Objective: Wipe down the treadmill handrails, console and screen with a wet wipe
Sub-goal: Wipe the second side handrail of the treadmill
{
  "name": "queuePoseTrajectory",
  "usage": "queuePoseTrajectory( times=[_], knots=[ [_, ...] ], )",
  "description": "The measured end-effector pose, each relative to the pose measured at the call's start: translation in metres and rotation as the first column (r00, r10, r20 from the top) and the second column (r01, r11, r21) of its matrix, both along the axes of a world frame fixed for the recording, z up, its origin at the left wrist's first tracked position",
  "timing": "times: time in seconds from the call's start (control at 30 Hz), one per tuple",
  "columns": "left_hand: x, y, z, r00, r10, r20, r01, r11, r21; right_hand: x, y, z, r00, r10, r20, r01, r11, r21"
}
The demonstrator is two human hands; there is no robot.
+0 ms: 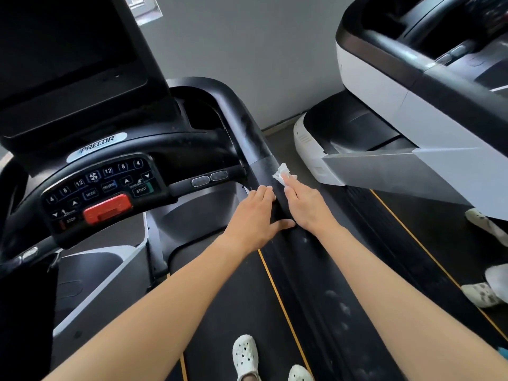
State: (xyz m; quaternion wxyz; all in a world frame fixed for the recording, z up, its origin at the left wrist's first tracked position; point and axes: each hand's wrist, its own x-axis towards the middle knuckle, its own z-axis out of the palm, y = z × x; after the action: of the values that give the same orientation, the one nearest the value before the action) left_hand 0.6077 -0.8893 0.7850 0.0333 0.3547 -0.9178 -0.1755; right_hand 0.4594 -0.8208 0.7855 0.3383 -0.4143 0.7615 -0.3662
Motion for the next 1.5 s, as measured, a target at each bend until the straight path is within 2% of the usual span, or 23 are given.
queuePoseTrajectory(
  times=[0.27, 0.57, 0.7, 0.9, 1.0, 1.07, 1.17, 1.23, 1.37, 1.5],
  knots=[
    [0.001, 0.003, 0.002, 1.000, 0.001, -0.028, -0.001, 1.000, 0.004, -0.010, -0.020, -0.006, 1.000, 0.011, -0.022, -0.010, 0.997, 0.078],
    [0.003, 0.013, -0.002, 0.999, 0.038, -0.029, -0.036, 0.998, 0.043, 0.010, 0.062, -0.007, 0.998, -0.066, 0.011, 0.066, 0.998, 0.008],
    [0.003, 0.019, -0.002, 0.999, 0.047, -0.018, -0.046, 0.999, 0.028, 0.010, 0.054, -0.001, 0.996, -0.088, 0.003, 0.088, 0.995, 0.048],
    [-0.001, 0.028, -0.007, 0.996, 0.070, 0.048, -0.067, 0.996, -0.058, 0.014, 0.063, 0.009, 0.996, -0.034, -0.087, 0.041, 0.995, 0.090],
    [0.001, 0.037, -0.009, 0.999, 0.029, 0.045, -0.023, 0.991, -0.129, 0.023, 0.096, 0.003, 0.991, -0.065, -0.118, 0.067, 0.998, 0.015],
    [0.005, 0.044, -0.012, 0.998, -0.019, 0.052, 0.029, 0.982, -0.188, 0.030, 0.119, -0.004, 0.977, -0.072, -0.203, 0.068, 0.997, -0.029],
    [0.013, 0.051, -0.013, 0.998, -0.064, 0.027, 0.068, 0.978, -0.196, 0.032, 0.131, -0.011, 0.953, -0.075, -0.292, 0.059, 0.996, -0.062],
    [0.015, 0.056, -0.009, 0.997, -0.078, 0.027, 0.082, 0.978, -0.192, 0.029, 0.120, -0.010, 0.947, -0.080, -0.310, 0.065, 0.996, -0.058],
    [0.014, 0.069, 0.000, 0.999, -0.003, -0.051, 0.002, 1.000, -0.024, 0.033, 0.100, -0.006, 0.962, -0.053, -0.268, 0.046, 0.998, -0.034],
    [0.012, 0.067, 0.009, 0.999, 0.014, -0.041, -0.013, 1.000, 0.028, 0.037, 0.126, -0.009, 0.911, 0.076, -0.406, -0.100, 0.994, -0.038]
  ],
)
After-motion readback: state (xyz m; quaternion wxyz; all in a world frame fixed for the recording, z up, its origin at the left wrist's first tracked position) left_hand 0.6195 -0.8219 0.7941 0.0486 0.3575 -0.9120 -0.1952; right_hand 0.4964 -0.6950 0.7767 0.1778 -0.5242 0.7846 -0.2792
